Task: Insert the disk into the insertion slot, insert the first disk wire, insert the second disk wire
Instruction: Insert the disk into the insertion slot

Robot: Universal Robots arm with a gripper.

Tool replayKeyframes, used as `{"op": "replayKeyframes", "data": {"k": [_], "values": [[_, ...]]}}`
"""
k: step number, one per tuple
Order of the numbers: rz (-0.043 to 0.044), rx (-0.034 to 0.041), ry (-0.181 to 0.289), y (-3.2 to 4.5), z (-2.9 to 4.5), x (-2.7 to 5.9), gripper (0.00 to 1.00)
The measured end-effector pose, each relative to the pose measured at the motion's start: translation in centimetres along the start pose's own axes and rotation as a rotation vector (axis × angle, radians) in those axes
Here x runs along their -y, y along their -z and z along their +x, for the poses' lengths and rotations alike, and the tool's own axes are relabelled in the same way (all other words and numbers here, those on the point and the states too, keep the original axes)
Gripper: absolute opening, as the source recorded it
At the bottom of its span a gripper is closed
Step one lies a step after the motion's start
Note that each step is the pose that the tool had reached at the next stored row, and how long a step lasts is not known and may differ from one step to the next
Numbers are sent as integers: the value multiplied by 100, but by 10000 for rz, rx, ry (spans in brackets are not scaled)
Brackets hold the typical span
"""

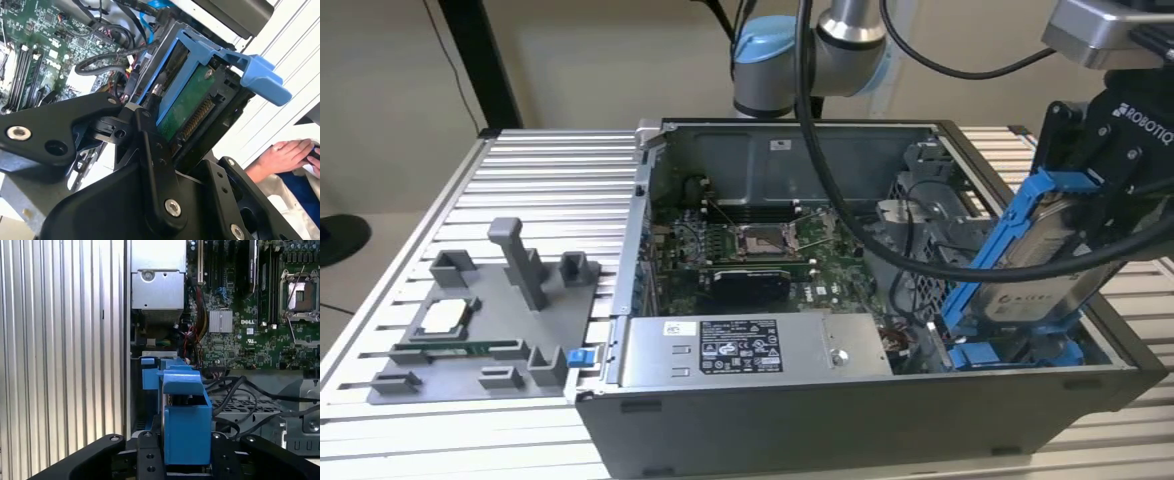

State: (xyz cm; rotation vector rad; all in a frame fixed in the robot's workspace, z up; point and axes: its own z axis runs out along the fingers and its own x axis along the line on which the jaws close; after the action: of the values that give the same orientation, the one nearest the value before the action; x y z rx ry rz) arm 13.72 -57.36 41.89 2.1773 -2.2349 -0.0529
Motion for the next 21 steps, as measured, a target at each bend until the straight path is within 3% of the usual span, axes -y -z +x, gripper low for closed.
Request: {"op": "replayKeyframes", "data": {"k": [21], "values": [[-2, 2, -1, -353, 0, 14, 0]]}}
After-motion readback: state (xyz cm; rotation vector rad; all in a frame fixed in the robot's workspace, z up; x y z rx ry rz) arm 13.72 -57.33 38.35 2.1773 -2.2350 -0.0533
